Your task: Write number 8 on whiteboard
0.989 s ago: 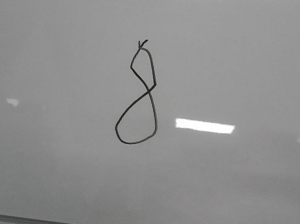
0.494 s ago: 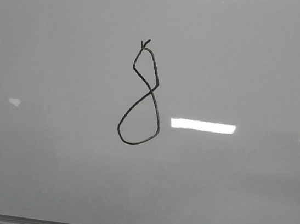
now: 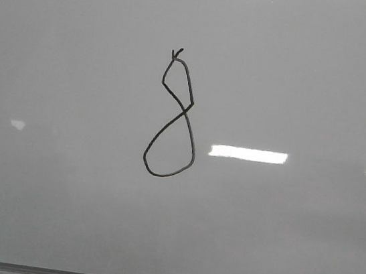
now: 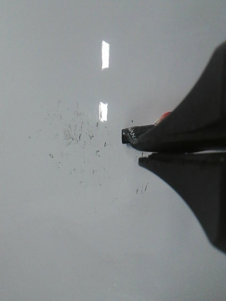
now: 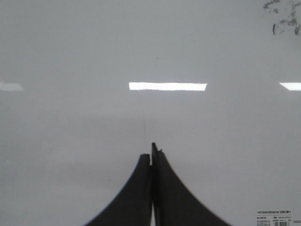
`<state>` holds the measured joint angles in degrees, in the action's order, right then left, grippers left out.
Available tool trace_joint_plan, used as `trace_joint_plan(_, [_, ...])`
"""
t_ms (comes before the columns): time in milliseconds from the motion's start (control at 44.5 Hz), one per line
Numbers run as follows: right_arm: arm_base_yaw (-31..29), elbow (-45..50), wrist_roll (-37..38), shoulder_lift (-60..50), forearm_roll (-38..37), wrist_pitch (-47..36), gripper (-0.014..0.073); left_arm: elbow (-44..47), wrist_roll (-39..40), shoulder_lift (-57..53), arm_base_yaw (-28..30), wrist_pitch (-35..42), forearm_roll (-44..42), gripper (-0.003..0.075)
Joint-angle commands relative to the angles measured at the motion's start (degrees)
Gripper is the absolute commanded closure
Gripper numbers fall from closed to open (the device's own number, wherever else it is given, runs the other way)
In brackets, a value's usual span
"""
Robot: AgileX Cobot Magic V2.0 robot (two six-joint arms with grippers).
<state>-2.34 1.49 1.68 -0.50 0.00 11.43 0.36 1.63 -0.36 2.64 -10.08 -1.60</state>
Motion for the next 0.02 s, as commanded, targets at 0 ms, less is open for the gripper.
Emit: trace_joint_plan(0, [-0.49,-0.14,0.07,-1.14,-0.78,-4.39,0.0662,0.15,0.55,-1.07,0.14,4.47,0.05,0.0739])
